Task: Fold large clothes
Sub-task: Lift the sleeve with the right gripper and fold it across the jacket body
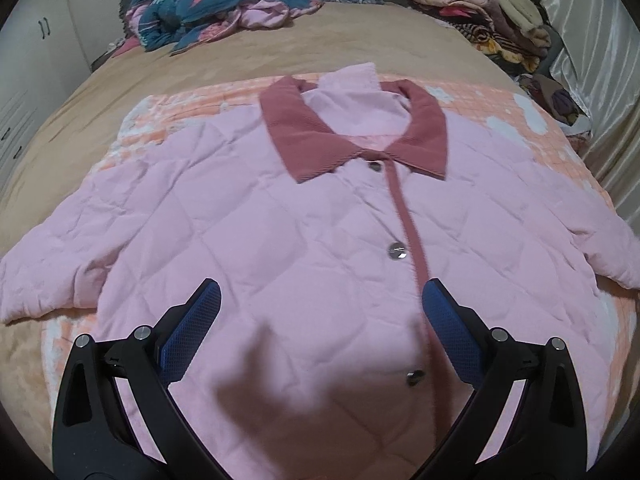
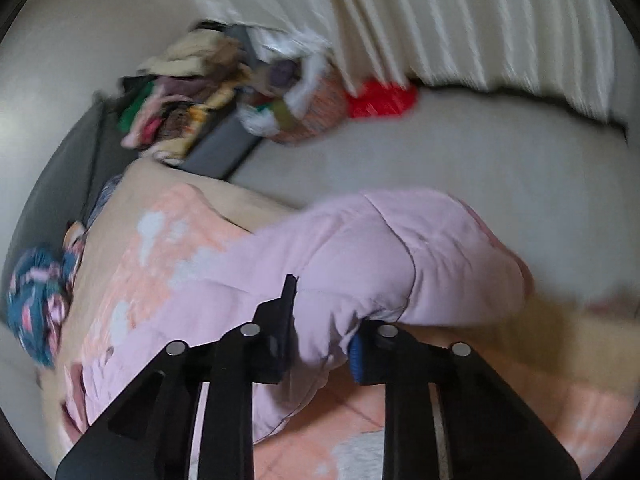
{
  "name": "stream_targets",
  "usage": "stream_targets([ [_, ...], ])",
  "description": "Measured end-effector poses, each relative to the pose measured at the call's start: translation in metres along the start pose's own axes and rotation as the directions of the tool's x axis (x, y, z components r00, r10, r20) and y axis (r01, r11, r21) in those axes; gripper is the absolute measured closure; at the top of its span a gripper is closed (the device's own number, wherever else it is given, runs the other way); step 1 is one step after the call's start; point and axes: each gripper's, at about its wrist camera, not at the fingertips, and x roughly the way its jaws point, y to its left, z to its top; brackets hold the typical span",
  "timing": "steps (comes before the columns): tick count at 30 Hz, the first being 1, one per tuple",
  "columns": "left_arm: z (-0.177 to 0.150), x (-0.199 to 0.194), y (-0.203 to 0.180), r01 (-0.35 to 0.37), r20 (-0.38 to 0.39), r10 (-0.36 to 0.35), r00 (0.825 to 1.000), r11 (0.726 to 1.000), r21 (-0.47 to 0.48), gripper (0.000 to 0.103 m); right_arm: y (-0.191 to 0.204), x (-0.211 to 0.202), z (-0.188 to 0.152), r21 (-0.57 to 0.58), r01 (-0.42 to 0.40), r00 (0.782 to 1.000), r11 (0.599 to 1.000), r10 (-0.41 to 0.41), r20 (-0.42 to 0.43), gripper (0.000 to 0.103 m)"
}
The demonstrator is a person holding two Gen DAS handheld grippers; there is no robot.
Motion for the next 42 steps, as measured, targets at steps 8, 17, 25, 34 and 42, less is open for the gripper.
stream_targets([
  [8,0.01,-0.01,0.034,0.008,0.016,-0.006,1.0,0.998,-0.065,0.009,0.115,-0.064,0.018,-0.289,-0.13,0.979,0.948,0.17,0.116,0.086],
  [17,0.008,-0.029,0.078,0.019,0.068,-0.008,0.998,0.985,-0.169,0.009,0.207,-0.104,0.002,-0.45,-0.223,0.942,0.865,0.31,0.13,0.087],
  [25,0.002,-0.032,0.102,0.027,0.093,-0.009,0.996,0.98,-0.198,0.009,0.267,-0.121,-0.028,-0.525,-0.269,0.918,0.807,0.379,0.112,0.087],
  [34,0.0,-0.03,0.122,0.07,0.085,-0.052,0.995,0.971,-0.228,0.009,0.327,-0.131,-0.072,-0.616,-0.289,0.901,0.733,0.426,0.085,0.087],
  [42,-0.006,-0.029,0.145,0.083,0.071,-0.066,0.995,0.963,-0.256,0.009,0.379,-0.138,-0.129,-0.699,-0.33,0.88,0.635,0.474,0.015,0.087],
])
